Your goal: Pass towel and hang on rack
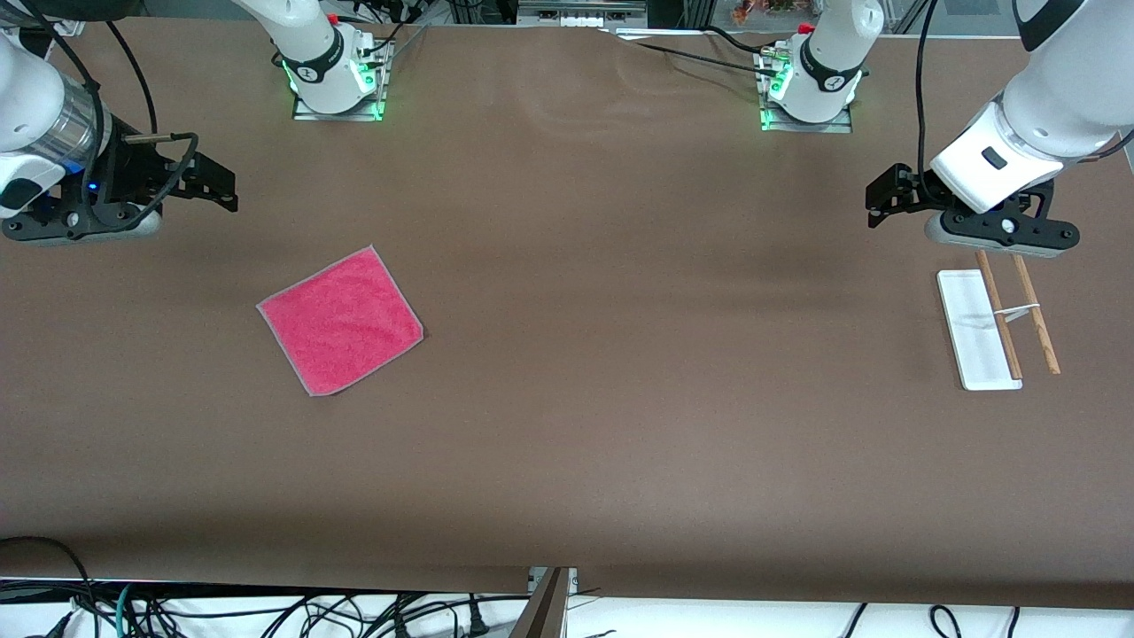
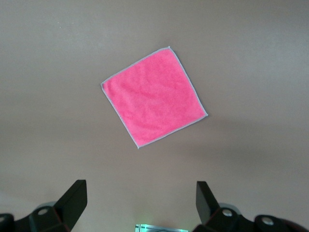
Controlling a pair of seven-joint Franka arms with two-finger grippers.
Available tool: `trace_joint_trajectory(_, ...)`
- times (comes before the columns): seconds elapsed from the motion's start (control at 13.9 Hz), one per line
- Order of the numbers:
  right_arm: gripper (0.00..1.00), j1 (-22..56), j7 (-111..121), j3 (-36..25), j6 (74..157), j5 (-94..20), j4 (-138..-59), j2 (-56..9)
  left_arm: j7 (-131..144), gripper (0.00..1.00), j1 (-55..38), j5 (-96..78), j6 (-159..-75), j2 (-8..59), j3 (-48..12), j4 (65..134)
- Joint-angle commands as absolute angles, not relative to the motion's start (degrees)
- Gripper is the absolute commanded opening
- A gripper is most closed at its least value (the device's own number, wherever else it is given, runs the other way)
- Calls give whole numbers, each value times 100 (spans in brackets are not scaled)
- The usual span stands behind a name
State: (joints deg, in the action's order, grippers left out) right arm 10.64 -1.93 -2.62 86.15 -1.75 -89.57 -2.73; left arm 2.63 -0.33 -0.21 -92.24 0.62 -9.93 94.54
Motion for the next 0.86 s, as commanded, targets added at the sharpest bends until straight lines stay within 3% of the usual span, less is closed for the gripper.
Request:
trace_joint_trajectory(0.0, 100, 1002, -255, -158, 8605, -71, -9026, -211, 299, 100, -9, -35, -9114, 79, -1037, 9334)
trace_joint_trajectory(0.79, 100, 1011, -132, -158, 8657, 17, -9070, -325, 299, 100, 9, -35, -9097, 70, -1011, 9343)
